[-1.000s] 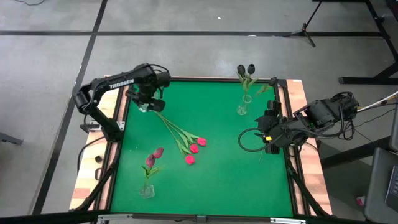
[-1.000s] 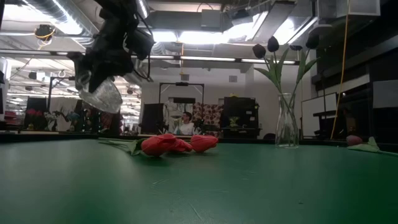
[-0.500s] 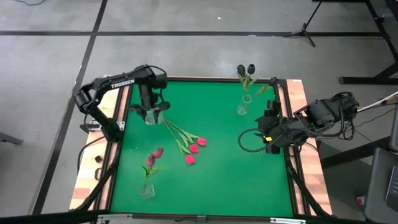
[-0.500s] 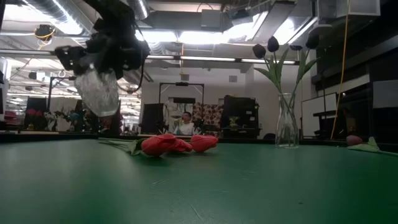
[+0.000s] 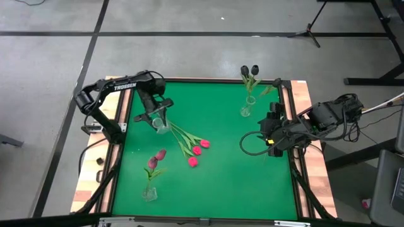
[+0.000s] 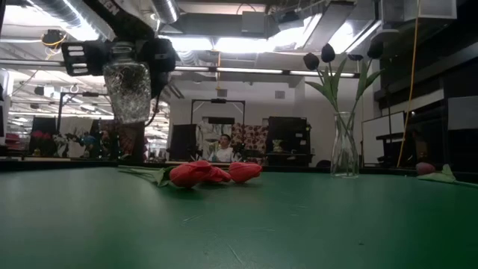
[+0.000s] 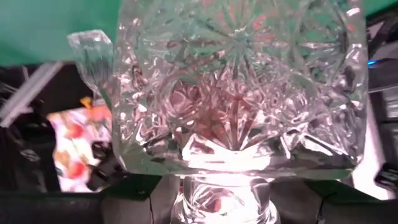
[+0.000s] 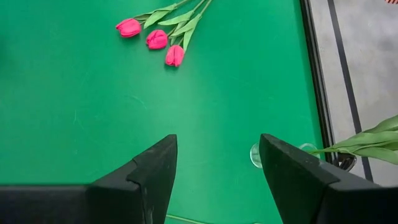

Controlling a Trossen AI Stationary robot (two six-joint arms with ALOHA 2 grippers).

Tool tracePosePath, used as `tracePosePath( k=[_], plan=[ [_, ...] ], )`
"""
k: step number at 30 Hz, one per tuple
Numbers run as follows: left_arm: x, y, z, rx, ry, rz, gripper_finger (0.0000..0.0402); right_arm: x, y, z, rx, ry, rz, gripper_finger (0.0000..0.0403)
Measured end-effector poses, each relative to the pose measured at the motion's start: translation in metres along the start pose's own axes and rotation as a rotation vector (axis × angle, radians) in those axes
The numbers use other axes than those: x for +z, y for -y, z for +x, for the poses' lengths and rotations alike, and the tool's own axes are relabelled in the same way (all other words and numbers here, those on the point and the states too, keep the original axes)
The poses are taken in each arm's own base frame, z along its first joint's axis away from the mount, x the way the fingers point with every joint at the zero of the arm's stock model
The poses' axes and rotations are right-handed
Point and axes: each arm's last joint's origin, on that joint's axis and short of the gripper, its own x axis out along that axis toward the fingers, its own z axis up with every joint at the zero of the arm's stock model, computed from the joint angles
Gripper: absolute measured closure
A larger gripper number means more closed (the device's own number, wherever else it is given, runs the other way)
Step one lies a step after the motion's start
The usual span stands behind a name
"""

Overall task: Sort flowers into vase by color
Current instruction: Put the pink flower into the top left transparent vase

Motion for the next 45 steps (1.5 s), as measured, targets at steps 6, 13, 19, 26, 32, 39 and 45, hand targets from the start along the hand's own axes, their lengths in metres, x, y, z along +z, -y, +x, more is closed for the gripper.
tracePosePath(
  k=[6, 13, 19, 26, 32, 39, 45],
  plan=[
    [0.021, -0.011, -0.015, -0.111, 0.027, 0.026, 0.021, 0.0, 0.0, 0.0, -0.001, -0.002, 0.004, 0.0176],
    [0.04, -0.01, -0.044, -0.268, 0.132, 0.044, 0.021, 0.0, 0.0, 0.0, -0.002, -0.002, -0.009, 0.0176],
    [0.045, -0.01, -0.054, -0.319, 0.156, -0.031, 0.021, 0.0, 0.0, 0.0, -0.012, 0.002, -0.013, 0.0176],
    [0.049, -0.011, -0.051, -0.322, 0.145, -0.089, 0.0208, 0.0, 0.0, 0.0, -0.001, -0.003, -0.004, 0.0176],
    [0.052, -0.011, -0.045, -0.35, 0.072, -0.106, 0.0208, 0.0, 0.0, 0.0, 0.004, -0.005, -0.003, 0.0176],
    [0.066, -0.01, -0.052, -0.429, 0.062, -0.173, 0.0207, 0.0, -0.001, 0.0, 0.006, -0.005, 0.024, 0.0176],
    [0.084, -0.002, -0.049, -0.422, 0.087, -0.164, 0.0207, 0.0, 0.0, 0.0, 0.0, -0.003, 0.018, 0.0176]
  ],
)
